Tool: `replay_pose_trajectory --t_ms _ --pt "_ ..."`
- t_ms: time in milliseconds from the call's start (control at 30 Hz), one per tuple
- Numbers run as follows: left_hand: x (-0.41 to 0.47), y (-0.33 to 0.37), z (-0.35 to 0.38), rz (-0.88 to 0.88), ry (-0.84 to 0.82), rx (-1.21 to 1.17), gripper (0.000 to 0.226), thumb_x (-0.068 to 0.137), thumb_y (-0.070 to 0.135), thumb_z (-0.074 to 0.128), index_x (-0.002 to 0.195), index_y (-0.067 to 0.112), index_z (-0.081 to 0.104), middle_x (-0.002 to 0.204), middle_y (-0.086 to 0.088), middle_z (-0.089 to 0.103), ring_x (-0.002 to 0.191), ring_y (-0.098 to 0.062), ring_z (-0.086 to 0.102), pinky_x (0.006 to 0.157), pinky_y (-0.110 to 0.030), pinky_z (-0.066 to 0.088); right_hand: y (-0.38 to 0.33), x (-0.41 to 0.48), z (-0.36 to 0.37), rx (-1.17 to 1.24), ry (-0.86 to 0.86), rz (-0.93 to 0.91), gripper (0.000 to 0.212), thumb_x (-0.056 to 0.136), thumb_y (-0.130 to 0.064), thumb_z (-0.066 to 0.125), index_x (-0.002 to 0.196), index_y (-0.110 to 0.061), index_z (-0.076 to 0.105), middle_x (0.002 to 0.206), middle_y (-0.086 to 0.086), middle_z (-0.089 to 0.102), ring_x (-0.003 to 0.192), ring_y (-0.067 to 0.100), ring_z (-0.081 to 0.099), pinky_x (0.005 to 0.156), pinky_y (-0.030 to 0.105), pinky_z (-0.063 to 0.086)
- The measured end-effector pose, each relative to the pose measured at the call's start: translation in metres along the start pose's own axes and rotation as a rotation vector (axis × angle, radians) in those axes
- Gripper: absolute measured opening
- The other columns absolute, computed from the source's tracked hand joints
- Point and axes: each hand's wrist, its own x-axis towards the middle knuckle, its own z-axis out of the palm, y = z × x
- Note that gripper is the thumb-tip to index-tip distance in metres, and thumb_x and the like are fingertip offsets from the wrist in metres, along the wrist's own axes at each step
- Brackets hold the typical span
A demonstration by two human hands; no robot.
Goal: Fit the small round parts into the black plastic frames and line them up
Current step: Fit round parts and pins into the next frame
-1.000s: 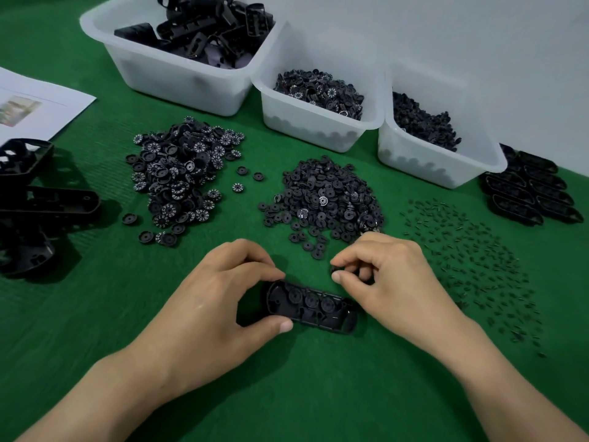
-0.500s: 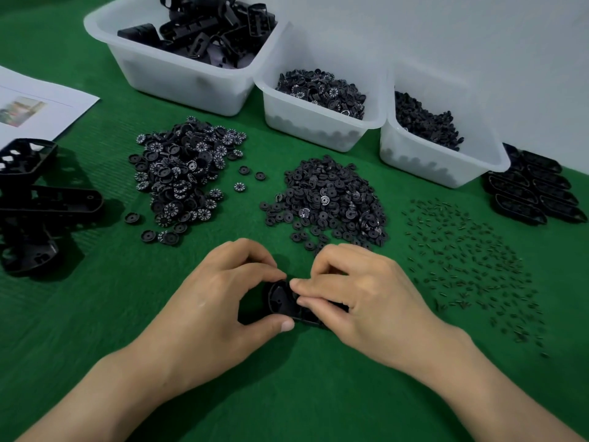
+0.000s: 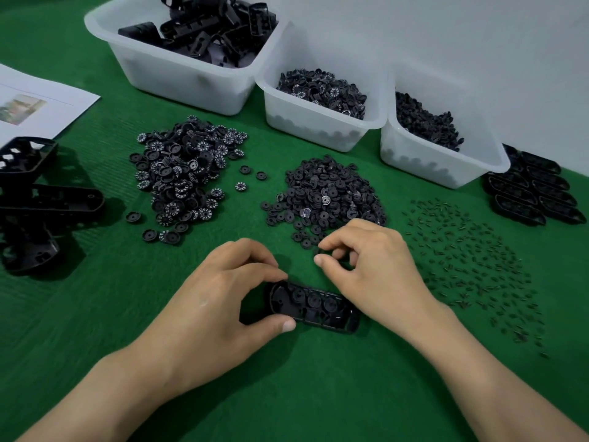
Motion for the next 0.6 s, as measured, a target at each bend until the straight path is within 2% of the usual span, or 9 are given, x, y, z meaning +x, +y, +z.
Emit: replay_pose_trajectory --t_ms 67,200,267,367,600 --pt "0.0 0.0 0.0 -0.003 0.001 -0.004 0.054 0.067 0.061 0.054 0.104 0.025 0.066 0.105 0.018 0.05 0.102 0.004 0.045 0.089 -0.004 0.029 -0.001 0.0 -0.001 0.001 0.008 -0.022 0.006 0.078 -0.024 0.07 0.08 -0.018 0.071 0.074 -0.008 0.059 0.063 0.002 0.049 0.064 0.033 0.049" --pt "0.0 0.0 0.0 0.001 0.001 -0.003 0.052 0.067 0.06 0.055 0.103 0.024 0.067 0.104 0.017 0.051 0.1 0.002 0.046 0.088 -0.007 0.031 -0.002 -0.013 -0.013 0.138 -0.097 -0.17 0.006 0.076 -0.018 0.072 0.082 -0.017 0.074 0.074 -0.007 0.061 0.068 0.005 0.057 0.064 0.023 0.048" --pt "0.001 0.0 0.0 0.004 -0.003 0.0 0.051 0.067 0.059 0.056 0.103 0.024 0.067 0.103 0.017 0.051 0.1 0.001 0.046 0.088 -0.007 0.031 -0.005 -0.021 -0.016 0.13 -0.156 -0.235 0.012 0.078 -0.022 0.069 0.086 -0.017 0.074 0.075 -0.006 0.062 0.07 0.006 0.058 0.065 0.026 0.05" --pt "0.0 0.001 0.0 0.006 -0.01 0.003 0.051 0.067 0.06 0.055 0.103 0.025 0.067 0.103 0.018 0.05 0.101 0.001 0.046 0.089 -0.008 0.032 -0.007 -0.025 -0.019 0.107 -0.141 -0.267 0.014 0.077 -0.022 0.067 0.086 -0.016 0.075 0.075 -0.004 0.063 0.068 0.01 0.059 0.062 0.031 0.051" --pt "0.001 0.002 0.0 0.008 0.003 -0.007 0.046 0.067 0.056 0.058 0.099 0.024 0.068 0.102 0.016 0.051 0.098 0.001 0.046 0.088 -0.006 0.031 -0.006 -0.028 -0.021 0.045 -0.152 -0.32 0.014 0.079 -0.02 0.066 0.089 -0.016 0.075 0.076 -0.003 0.064 0.064 0.012 0.059 0.057 0.031 0.051"
